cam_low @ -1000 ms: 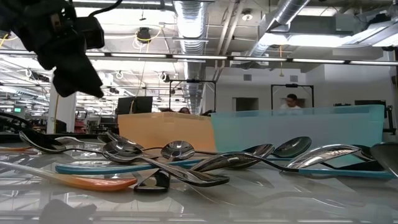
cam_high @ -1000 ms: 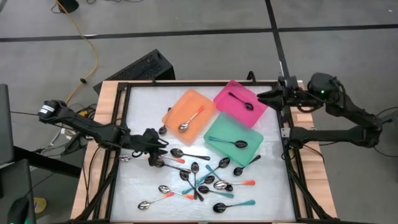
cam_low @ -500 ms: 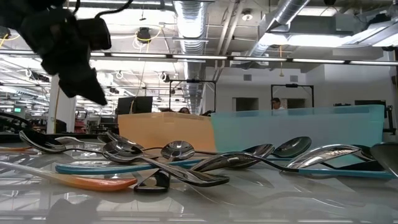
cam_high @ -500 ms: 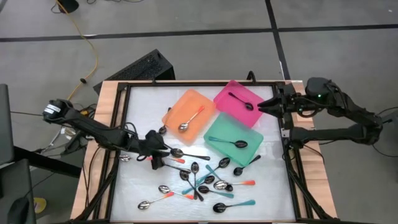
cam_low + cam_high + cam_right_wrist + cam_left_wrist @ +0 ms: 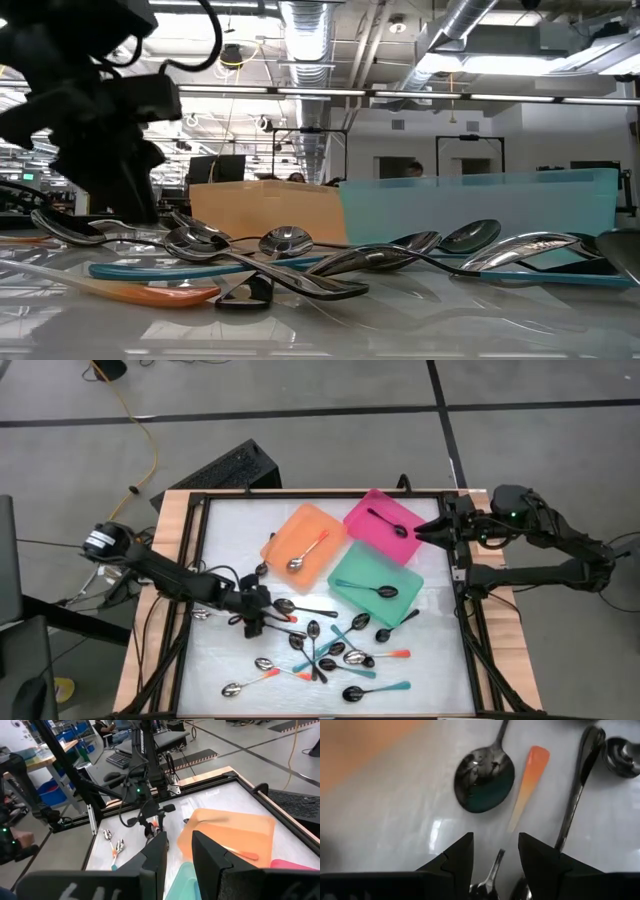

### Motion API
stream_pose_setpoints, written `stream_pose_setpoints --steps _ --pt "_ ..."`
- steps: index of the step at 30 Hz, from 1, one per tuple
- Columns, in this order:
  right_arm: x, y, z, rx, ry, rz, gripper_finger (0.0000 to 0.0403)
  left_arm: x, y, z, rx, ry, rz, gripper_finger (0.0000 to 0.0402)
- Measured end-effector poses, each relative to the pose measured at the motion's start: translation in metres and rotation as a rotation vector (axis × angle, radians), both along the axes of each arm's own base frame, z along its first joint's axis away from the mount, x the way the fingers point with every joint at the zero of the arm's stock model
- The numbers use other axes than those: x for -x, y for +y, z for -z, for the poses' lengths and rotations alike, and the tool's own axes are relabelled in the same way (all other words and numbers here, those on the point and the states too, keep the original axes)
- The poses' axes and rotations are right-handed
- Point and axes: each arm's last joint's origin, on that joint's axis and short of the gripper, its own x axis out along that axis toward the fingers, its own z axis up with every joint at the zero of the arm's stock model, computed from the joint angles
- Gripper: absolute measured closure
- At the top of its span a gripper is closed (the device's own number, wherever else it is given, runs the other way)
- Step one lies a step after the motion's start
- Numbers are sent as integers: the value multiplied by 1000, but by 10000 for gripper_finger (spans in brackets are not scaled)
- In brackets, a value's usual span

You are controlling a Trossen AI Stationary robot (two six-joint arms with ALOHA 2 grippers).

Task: Sort silverware by color (type)
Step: Put the orange spoon into the orange bin

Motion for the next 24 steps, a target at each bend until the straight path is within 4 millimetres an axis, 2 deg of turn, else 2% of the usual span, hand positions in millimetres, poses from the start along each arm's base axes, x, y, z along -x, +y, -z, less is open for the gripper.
stream_pose_setpoints --steps 11,14,20,24 --pt "0 -1 0 -1 1 32 301 -13 2 23 32 63 44 267" --pt "0 -1 0 -1 1 33 301 -13 4 23 33 68 50 293" --pt "0 -1 0 -1 0 33 301 -13 6 24 45 84 73 389" --pt "0 -1 0 -1 0 33 301 -13 5 24 68 85 49 394"
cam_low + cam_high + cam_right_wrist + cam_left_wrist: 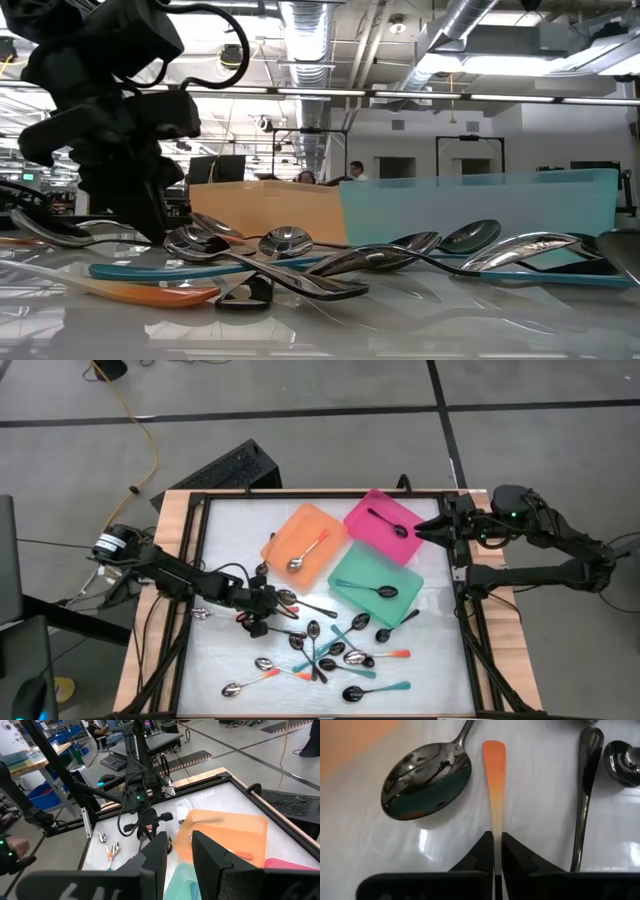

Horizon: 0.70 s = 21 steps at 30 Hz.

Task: Sort silverware by color (type)
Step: Put the orange spoon into the orange bin

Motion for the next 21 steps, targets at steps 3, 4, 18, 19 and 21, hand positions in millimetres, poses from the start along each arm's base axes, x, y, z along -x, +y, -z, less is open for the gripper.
stream_pose_setpoints --steps 3,4,18,19,21 --pt "0 0 0 5 0 -1 301 1 0 -4 39 -14 -33 398" --pt "0 0 0 7 0 -1 301 2 0 -8 55 -29 -45 398" --pt "-2 -1 0 27 5 -6 301 23 10 -73 206 -313 -255 399" --pt "-5 -1 0 23 5 -4 301 25 11 -77 203 -344 -277 399" --pt "-12 -4 1 7 10 25 301 28 13 -89 201 -433 -319 399"
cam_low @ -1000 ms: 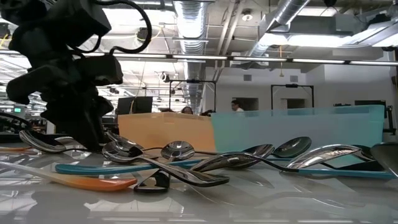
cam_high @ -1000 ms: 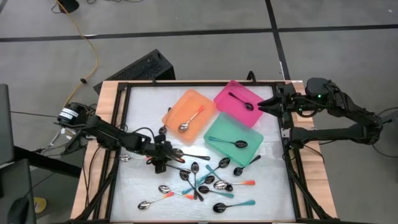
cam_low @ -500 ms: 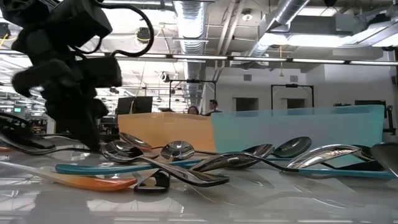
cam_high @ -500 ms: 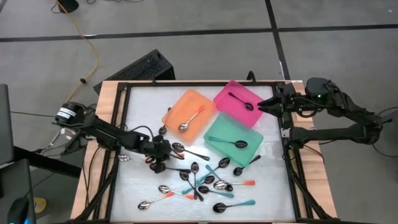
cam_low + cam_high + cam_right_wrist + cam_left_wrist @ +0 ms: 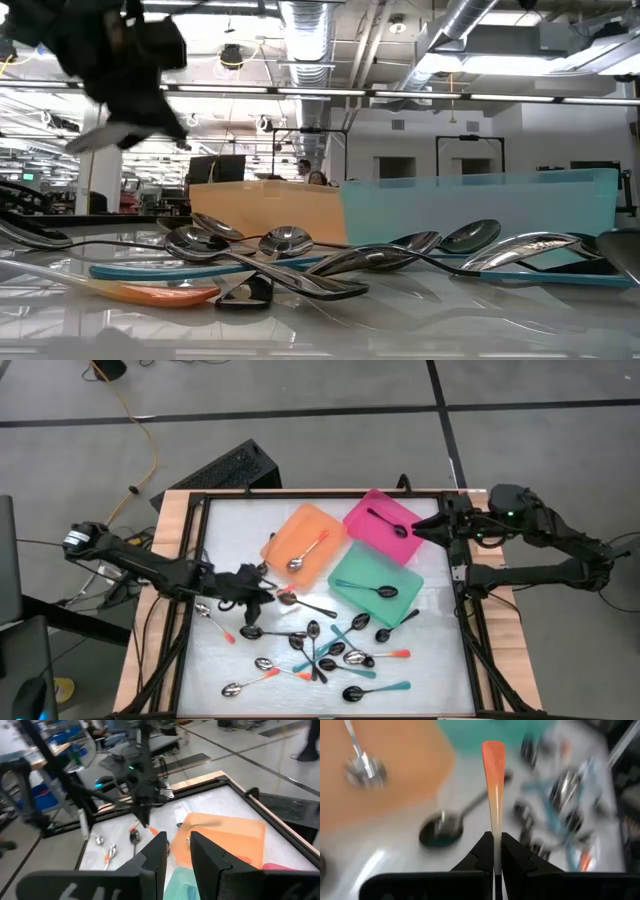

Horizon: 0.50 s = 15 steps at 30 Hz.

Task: Sort silverware by color (type)
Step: Put the orange spoon into the orange bin

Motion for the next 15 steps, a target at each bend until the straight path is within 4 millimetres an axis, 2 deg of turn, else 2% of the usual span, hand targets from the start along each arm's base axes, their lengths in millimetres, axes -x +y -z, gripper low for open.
stream_pose_setpoints --steps 4,9,15 --pt "-28 -8 2 -13 1 69 301 3 6 -26 -24 -210 -80 399" --pt "-81 -20 9 18 -32 42 301 1 17 -57 -72 -489 -142 399" --pt "-141 -33 22 23 -149 -11 301 0 29 -77 -147 -678 -181 399"
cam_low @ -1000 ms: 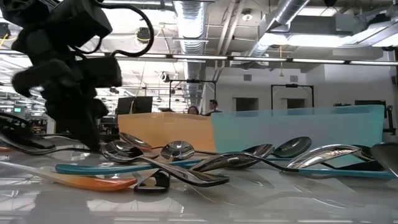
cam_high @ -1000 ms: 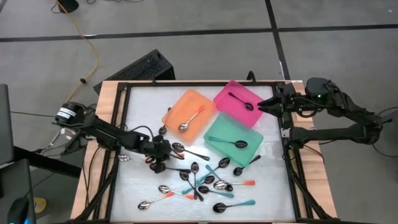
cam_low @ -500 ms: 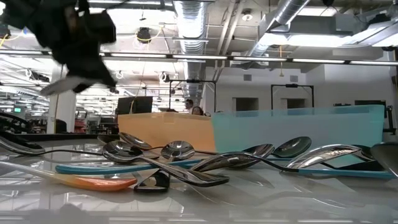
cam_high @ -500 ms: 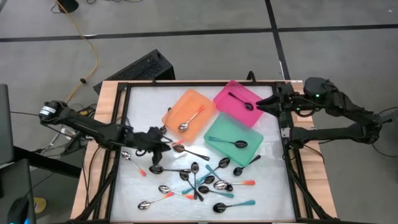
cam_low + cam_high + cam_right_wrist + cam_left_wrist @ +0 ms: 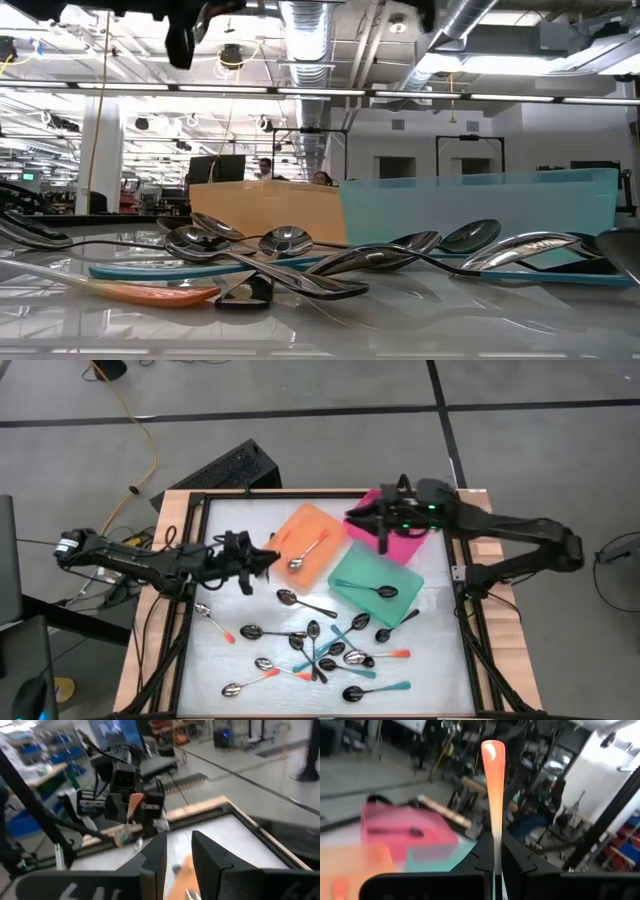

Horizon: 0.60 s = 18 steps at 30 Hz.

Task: Sort silverware by color (type)
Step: Put the orange spoon into the orange bin

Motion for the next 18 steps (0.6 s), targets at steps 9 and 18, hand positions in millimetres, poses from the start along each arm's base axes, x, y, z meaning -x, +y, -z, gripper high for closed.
stream_pose_setpoints --steps 9,18 --pt "-68 -10 28 -123 -217 -187 300 1 12 -12 -83 -101 -70 400" --pt "-94 -3 48 -141 -283 -285 245 -10 19 -6 -84 -93 -45 400"
